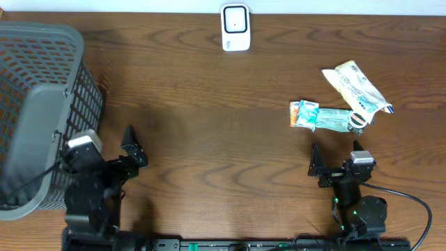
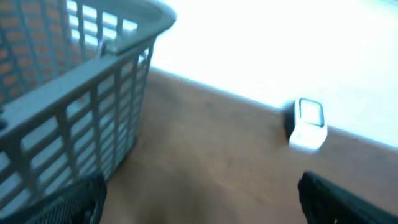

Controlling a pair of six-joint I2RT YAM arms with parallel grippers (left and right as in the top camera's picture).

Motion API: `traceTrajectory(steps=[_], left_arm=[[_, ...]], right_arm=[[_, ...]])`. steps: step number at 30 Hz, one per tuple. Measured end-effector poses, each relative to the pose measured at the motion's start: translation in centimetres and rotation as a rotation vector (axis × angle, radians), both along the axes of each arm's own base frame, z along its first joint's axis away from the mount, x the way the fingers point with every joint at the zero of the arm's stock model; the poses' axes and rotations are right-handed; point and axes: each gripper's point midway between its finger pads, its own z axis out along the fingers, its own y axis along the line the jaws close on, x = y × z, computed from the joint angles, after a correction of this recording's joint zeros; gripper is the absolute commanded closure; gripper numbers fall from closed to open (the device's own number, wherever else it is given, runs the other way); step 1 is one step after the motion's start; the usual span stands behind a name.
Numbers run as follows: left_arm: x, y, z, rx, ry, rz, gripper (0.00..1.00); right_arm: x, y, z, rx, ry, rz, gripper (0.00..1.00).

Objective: Scan the item barcode

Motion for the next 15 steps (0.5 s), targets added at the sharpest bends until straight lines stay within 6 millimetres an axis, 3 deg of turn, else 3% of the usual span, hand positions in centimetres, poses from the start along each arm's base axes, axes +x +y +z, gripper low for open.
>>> traceTrajectory(steps=[4, 15], left_arm=[[0.5, 0.4, -0.1, 0.021, -0.147, 0.015, 0.02], [0.7, 1.5, -3.8, 0.092, -0.28, 0.058, 0.02]], right_arm=[[0.0, 0.0, 0.0, 0.0, 0.0, 0.0, 0.01], [0.0, 0.0, 0.0, 0.0, 0.0, 0.0, 0.01]])
